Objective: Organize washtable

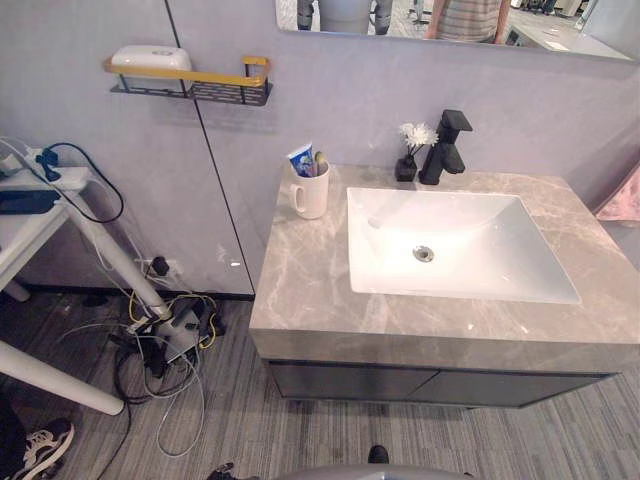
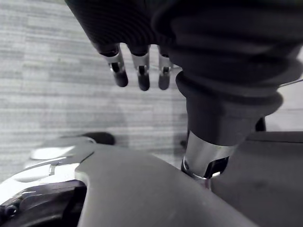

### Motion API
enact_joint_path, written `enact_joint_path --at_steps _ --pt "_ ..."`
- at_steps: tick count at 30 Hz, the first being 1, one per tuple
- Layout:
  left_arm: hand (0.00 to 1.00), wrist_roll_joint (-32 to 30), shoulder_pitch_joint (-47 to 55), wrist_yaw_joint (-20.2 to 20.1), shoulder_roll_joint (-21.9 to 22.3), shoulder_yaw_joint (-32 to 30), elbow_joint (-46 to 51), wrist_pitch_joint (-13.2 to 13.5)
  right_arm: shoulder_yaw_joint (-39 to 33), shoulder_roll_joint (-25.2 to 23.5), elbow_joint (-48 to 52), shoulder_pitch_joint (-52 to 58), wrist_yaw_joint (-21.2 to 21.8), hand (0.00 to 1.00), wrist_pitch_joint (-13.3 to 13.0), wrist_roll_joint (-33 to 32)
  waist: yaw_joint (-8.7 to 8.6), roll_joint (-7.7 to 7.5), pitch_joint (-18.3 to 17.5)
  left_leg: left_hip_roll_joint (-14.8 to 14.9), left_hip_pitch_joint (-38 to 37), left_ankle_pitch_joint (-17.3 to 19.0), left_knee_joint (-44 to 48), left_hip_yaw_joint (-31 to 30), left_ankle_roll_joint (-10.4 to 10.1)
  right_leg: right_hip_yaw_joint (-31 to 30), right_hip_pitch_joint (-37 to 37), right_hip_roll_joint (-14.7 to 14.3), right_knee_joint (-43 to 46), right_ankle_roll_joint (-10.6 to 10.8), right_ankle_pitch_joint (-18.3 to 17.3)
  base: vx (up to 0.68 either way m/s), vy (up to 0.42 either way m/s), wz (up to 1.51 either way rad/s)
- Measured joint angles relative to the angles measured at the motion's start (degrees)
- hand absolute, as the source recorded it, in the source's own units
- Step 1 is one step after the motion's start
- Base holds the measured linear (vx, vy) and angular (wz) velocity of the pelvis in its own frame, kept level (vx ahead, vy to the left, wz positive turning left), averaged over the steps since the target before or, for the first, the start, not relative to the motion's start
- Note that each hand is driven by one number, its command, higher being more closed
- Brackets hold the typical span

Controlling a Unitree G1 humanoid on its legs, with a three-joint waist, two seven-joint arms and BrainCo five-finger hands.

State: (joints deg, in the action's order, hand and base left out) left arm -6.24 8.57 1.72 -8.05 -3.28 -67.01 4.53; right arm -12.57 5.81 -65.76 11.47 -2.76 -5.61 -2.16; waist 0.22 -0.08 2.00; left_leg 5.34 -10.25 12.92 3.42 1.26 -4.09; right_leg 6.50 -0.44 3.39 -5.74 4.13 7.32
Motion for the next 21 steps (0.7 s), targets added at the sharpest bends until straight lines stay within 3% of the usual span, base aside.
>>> enact_joint_path --at_steps 15,21 --pt "0.00 -1.1 -1.4 1.4 -0.1 1.6 -0.4 0.3 1.5 0.8 0.0 -1.2 -0.5 0.00 -0.2 1.2 -0.08 0.76 2.2 0.5 0.9 0.2 1.4 -2.0 -0.4 1.9 0.7 -0.1 0.0 -0.2 -0.2 -0.01 -0.010 0.06" --pt "0.00 -1.1 -1.8 1.8 0.2 1.6 -0.3 0.3 2.6 1.4 0.0 -2.2 -0.5 0.00 -0.3 1.3 -0.46 0.95 3.6 0.5 -0.2 0.7 2.1 -0.1 -1.0 -0.4 1.2 -0.2 0.0 -0.2 -0.2 -0.02 0.002 -0.15"
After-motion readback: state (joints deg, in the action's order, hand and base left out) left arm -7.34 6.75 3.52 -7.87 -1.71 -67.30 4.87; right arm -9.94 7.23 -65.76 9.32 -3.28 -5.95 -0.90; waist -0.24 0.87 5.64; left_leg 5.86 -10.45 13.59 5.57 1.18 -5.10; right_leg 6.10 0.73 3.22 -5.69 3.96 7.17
